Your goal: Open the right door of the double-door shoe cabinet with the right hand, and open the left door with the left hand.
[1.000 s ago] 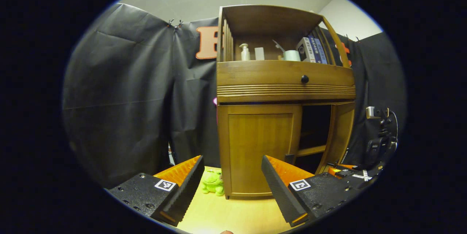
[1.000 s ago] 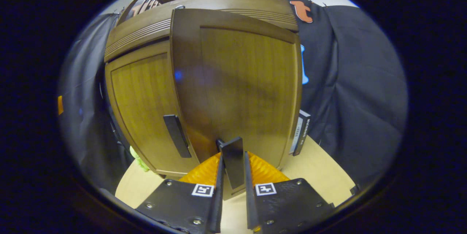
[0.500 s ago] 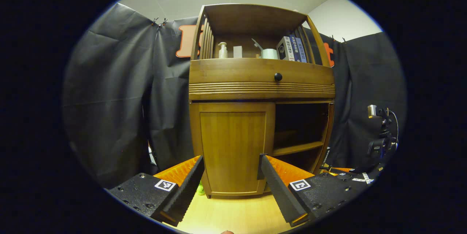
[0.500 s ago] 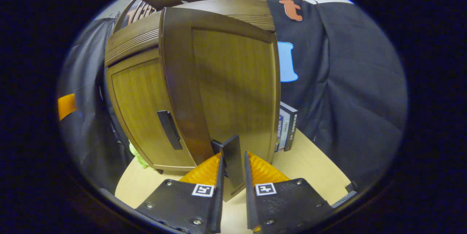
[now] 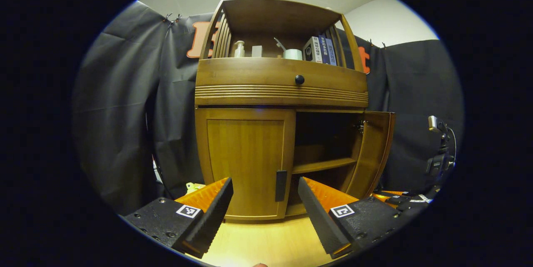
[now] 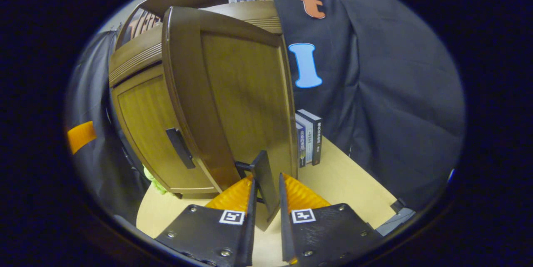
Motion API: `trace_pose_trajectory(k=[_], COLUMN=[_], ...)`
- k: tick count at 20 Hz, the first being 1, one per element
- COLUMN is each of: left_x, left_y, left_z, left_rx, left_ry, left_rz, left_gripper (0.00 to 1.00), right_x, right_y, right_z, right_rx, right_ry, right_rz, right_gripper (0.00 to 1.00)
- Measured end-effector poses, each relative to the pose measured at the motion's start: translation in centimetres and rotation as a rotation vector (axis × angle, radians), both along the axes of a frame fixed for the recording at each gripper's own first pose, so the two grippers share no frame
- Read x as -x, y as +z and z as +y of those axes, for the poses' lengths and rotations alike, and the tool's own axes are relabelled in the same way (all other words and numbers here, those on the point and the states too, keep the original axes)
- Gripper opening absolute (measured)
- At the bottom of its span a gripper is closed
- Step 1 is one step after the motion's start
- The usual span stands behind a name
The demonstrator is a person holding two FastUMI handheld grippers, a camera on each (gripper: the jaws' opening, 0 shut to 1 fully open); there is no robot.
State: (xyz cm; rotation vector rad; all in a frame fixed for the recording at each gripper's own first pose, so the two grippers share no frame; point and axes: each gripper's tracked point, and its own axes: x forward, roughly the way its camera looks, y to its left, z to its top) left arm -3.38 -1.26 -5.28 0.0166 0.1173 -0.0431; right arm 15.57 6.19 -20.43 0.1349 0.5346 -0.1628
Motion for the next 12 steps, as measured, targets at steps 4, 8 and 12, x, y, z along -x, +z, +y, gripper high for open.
trace_pose_trajectory(k=[4, 8, 12], left_x=[-0.2, -0.4, -0.5], left_y=[-0.3, -0.7, -0.9], left_z=[-0.7, -1.3, -1.9], left_rx=[0.004, 0.010, 0.013], left_ry=[-0.026, -0.048, -0.069], left_rz=[0.011, 0.021, 0.030], left_gripper=[0.97, 0.95, 0.97], right_x=[-0.3, -0.6, -0.7], right_y=[1.2, 1.9, 3.1], right_z=[-0.5, -1.2, -2.2], right_rx=[0.012, 0.038, 0.062], right_ry=[-0.038, -0.088, -0.156], right_rz=[0.003, 0.005, 0.001], right_gripper=[0.27, 0.27, 0.23])
